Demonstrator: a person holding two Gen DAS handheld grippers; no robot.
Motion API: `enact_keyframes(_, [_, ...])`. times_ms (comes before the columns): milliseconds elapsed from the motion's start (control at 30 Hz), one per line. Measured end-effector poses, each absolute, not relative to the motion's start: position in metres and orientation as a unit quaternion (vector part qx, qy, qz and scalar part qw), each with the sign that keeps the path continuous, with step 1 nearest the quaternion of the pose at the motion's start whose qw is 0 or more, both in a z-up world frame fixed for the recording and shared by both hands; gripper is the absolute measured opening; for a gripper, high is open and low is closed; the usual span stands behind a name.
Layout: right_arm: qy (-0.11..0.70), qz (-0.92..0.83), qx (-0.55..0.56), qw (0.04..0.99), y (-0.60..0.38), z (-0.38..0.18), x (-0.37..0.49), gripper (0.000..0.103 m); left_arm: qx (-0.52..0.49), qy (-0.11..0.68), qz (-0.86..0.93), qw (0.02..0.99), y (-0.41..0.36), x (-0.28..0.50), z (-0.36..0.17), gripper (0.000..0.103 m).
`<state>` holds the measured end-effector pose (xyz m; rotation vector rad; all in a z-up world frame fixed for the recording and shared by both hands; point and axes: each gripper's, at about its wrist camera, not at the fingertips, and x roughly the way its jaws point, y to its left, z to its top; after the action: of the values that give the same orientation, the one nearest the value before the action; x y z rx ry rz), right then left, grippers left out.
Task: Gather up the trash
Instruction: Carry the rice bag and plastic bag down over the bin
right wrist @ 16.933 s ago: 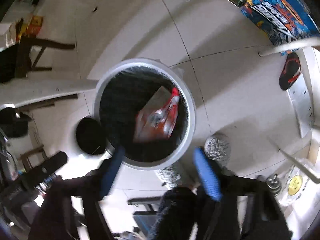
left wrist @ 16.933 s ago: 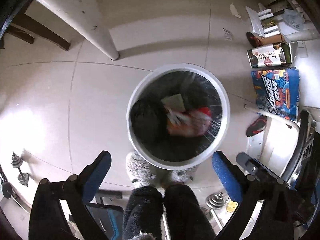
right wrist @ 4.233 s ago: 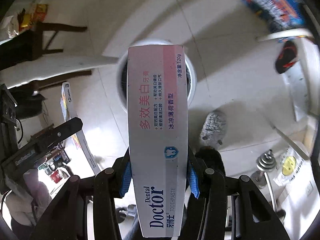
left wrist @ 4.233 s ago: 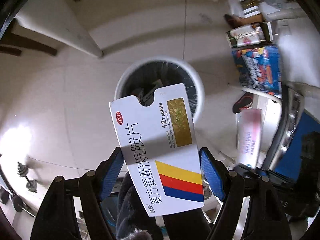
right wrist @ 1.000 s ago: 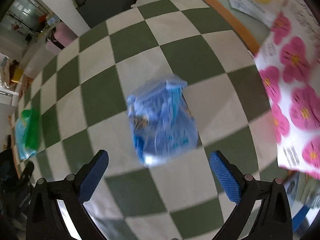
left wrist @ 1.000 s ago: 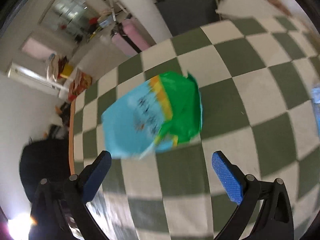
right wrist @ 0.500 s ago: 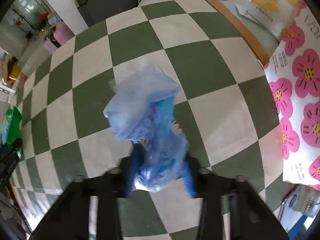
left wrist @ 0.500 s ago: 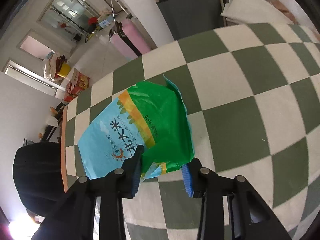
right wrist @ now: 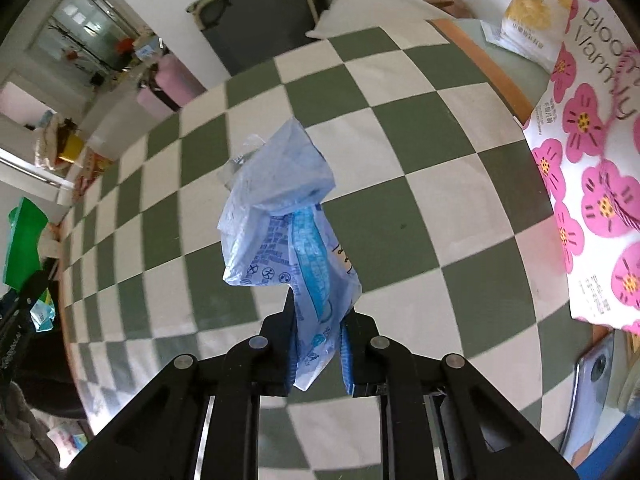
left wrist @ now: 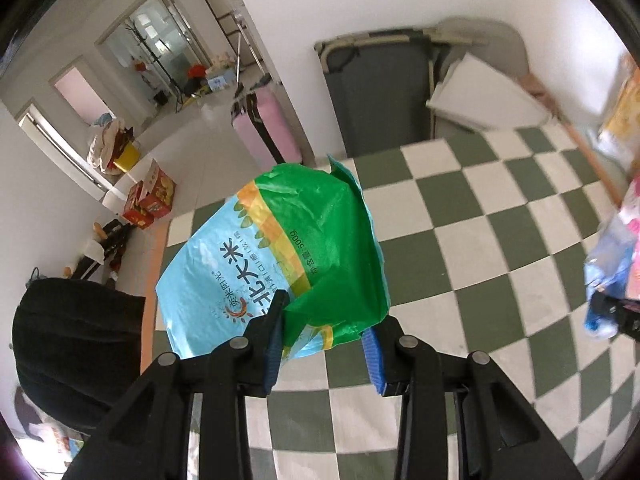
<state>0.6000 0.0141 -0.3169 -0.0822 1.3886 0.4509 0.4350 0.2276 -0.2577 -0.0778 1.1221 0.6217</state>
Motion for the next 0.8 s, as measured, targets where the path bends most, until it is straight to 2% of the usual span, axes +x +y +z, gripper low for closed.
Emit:
enact_keyframes(433, [0.608,0.274,-0.024,0.745,-0.008,-0.244,0.514,0.017,-0.097,0.464,0.295,0.83,0.212,0.332,-0.184,0.031])
enact_keyframes(800, [0.566,0.279,-0.023,0.776,-0.073,-0.192,0.338,0.016,-0.097,0.454,0.222,0.858,0.122,0.183,-0.164,0.031])
